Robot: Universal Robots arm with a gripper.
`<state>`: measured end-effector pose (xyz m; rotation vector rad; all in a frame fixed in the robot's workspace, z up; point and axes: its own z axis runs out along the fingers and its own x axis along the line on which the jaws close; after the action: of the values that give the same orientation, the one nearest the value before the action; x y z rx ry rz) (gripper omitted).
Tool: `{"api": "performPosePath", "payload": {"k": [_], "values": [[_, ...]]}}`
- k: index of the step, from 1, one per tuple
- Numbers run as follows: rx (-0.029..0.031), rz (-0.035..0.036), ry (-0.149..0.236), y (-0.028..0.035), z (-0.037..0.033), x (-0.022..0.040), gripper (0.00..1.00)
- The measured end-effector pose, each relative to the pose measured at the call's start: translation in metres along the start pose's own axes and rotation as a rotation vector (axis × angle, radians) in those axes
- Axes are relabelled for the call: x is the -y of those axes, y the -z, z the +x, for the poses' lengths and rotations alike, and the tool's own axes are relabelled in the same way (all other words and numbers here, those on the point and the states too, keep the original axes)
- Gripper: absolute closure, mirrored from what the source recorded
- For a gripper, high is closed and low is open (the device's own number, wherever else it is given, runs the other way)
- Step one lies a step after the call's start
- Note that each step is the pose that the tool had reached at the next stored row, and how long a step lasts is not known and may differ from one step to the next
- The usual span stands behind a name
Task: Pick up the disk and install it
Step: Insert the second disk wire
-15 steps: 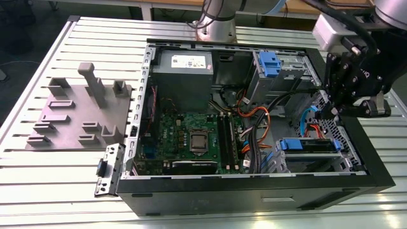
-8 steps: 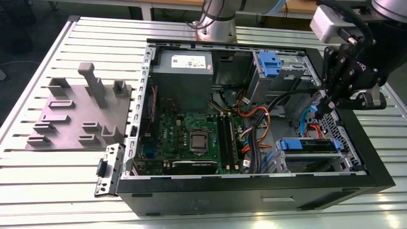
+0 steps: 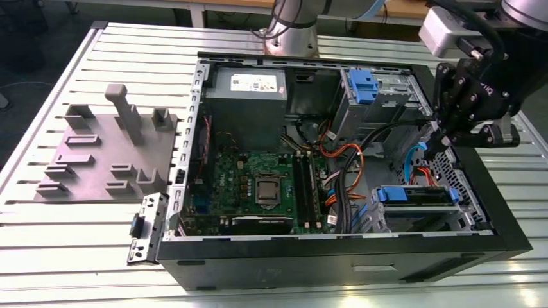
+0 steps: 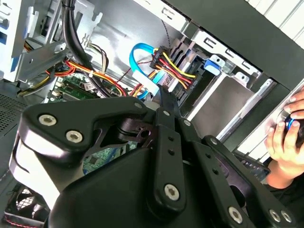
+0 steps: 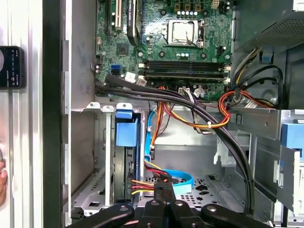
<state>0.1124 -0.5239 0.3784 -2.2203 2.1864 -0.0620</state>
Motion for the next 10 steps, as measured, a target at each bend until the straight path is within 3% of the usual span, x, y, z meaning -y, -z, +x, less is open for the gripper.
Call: {"api": "performPosePath", "payload": {"k": [3, 4, 7, 10], "values": [[0.0003, -0.0017, 0.012, -0.0006, -0.0001, 0.0006, 0.89], [0.0008, -0.0018, 0.02, -0.0009, -0.0001, 0.0006, 0.83], [0.0027, -0.0013, 0.062, -0.0023, -0.0001, 0.0005, 0.82], [0.003, -0.0011, 0.091, -0.004, -0.0007, 0.0005, 0.69]]}}
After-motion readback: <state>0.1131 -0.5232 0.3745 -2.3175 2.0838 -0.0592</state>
